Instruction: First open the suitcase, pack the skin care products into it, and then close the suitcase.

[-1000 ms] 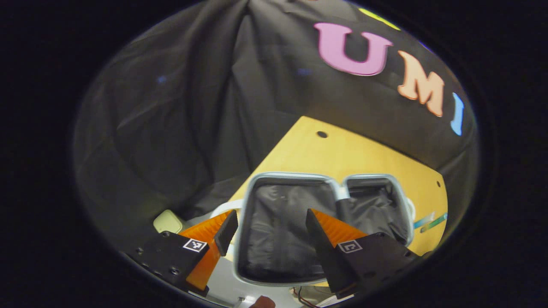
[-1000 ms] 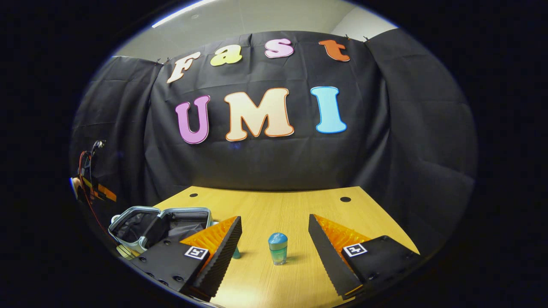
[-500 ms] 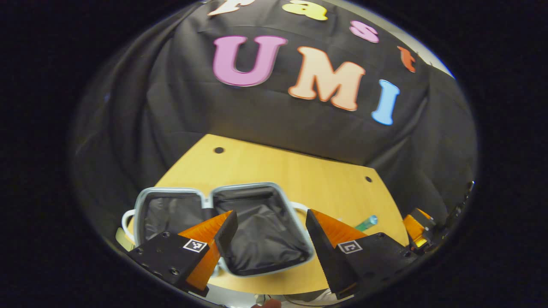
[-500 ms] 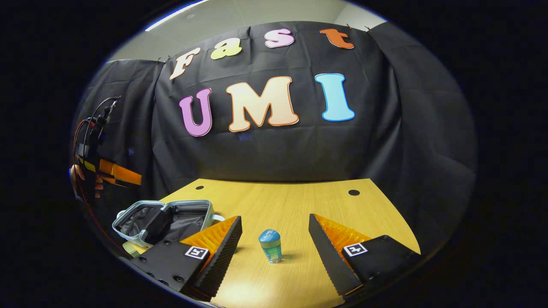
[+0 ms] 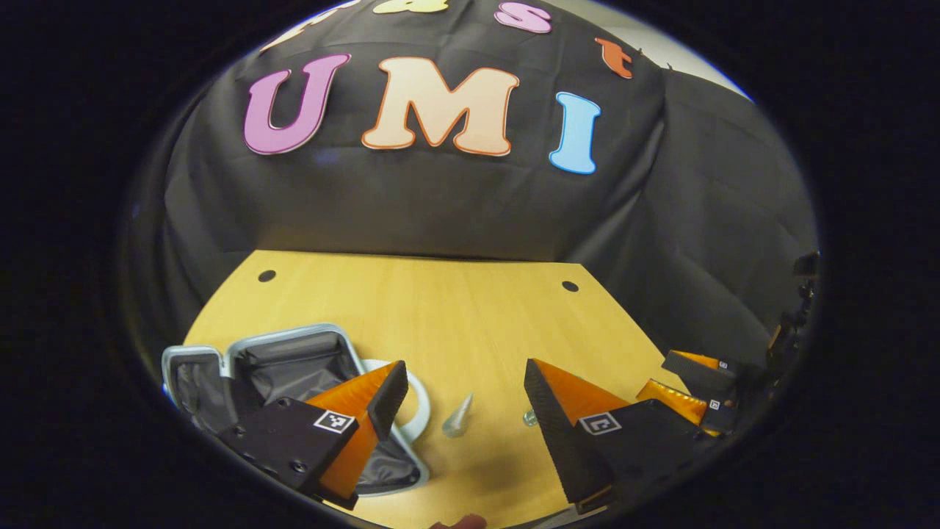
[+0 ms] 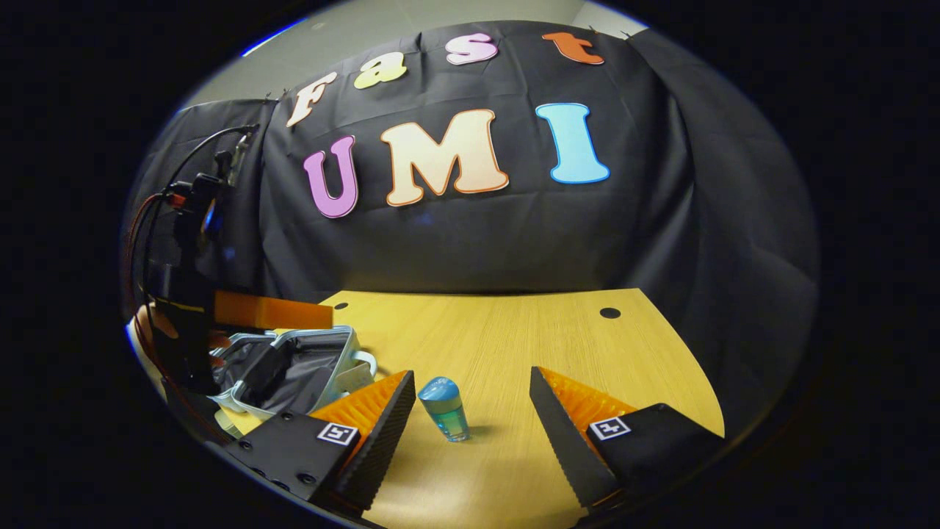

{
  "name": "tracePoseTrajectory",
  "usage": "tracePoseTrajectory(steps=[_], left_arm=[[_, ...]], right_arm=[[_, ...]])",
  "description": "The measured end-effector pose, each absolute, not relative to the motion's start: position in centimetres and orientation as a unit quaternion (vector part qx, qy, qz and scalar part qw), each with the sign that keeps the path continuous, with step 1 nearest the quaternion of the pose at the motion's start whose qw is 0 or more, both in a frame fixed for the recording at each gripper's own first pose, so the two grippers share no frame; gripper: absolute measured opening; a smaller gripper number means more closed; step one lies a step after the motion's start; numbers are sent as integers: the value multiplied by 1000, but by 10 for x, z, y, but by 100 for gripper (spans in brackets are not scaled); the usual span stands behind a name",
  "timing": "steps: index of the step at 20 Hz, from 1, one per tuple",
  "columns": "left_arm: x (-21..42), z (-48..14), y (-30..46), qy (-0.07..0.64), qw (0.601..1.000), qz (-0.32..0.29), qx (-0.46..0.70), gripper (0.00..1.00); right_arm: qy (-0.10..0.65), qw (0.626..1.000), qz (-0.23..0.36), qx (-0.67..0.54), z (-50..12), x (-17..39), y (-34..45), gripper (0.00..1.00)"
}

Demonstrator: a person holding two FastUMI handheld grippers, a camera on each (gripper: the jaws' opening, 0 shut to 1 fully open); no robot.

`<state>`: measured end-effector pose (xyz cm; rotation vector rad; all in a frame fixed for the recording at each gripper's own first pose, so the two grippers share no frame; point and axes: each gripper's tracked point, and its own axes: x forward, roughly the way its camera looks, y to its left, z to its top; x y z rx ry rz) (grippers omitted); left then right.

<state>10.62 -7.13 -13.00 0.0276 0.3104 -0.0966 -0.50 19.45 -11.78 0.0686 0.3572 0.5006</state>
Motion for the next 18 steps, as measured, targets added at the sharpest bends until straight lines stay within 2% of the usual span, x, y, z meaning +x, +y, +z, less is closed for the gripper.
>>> tracePoseTrajectory(steps=[6,7,8,9,11,12,13,15,16,18], left_arm=[[128,-189,-58,180,983,3,-17,95],[131,-197,-54,180,983,13,-23,95],[132,-204,-52,184,982,22,-27,95],[133,-213,-49,188,981,29,-31,95],[138,-227,-48,195,979,40,-37,94],[140,-233,-50,198,978,42,-38,94],[143,-240,-53,201,978,42,-40,93],[147,-251,-55,210,976,49,-36,88],[150,-256,-53,212,975,56,-31,76],[154,-263,-53,219,973,64,-27,73]], right_arm=[[189,952,239,38,-136,3,180,98],[192,951,238,38,-139,3,177,94],[195,951,237,37,-143,4,175,98],[199,950,236,36,-147,4,172,94],[208,949,235,36,-156,5,166,98],[212,948,235,36,-160,6,165,94],[216,947,235,37,-163,6,164,98],[222,945,237,37,-169,7,161,98],[226,944,237,36,-174,5,161,98],[230,943,239,36,-177,4,160,98]])
